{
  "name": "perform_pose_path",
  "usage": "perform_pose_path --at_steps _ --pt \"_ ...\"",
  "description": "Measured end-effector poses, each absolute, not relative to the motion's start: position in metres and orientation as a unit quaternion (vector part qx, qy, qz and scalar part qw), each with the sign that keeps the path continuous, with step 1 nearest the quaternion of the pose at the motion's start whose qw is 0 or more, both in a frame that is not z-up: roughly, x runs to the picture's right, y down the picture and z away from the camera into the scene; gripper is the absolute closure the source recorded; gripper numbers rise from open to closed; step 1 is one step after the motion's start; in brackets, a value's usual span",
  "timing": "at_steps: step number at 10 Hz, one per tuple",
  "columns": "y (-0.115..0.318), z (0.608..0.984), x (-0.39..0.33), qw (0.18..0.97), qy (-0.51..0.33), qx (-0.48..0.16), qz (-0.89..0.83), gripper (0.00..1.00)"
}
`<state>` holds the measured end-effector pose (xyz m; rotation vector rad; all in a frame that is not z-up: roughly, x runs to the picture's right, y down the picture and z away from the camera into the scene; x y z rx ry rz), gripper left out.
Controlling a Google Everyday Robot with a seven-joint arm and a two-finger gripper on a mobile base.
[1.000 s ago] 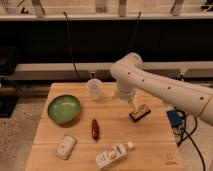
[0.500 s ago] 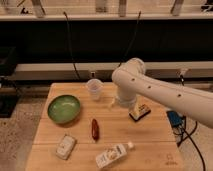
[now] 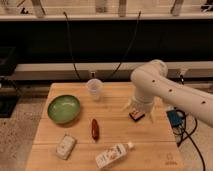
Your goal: Move the arm in a circular motion
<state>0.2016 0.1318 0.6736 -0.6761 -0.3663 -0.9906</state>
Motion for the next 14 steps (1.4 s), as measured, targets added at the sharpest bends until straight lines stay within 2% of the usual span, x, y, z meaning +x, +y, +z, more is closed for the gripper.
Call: perform_pose_path --at_steps 2,6,10,14 --pt "0.129 0.677 0.238 0.824 -0.158 -0.328 -0.433 0.2" --pt "0.104 0.706 0.295 0.851 -0.125 -0.352 -0.369 0.2" --pt "0.072 0.747 0.297 0.858 -0.104 -0.358 -0.352 0.2" --pt "0.052 0.775 0.26 0.852 -0.1 -0.356 -0.37 0.2"
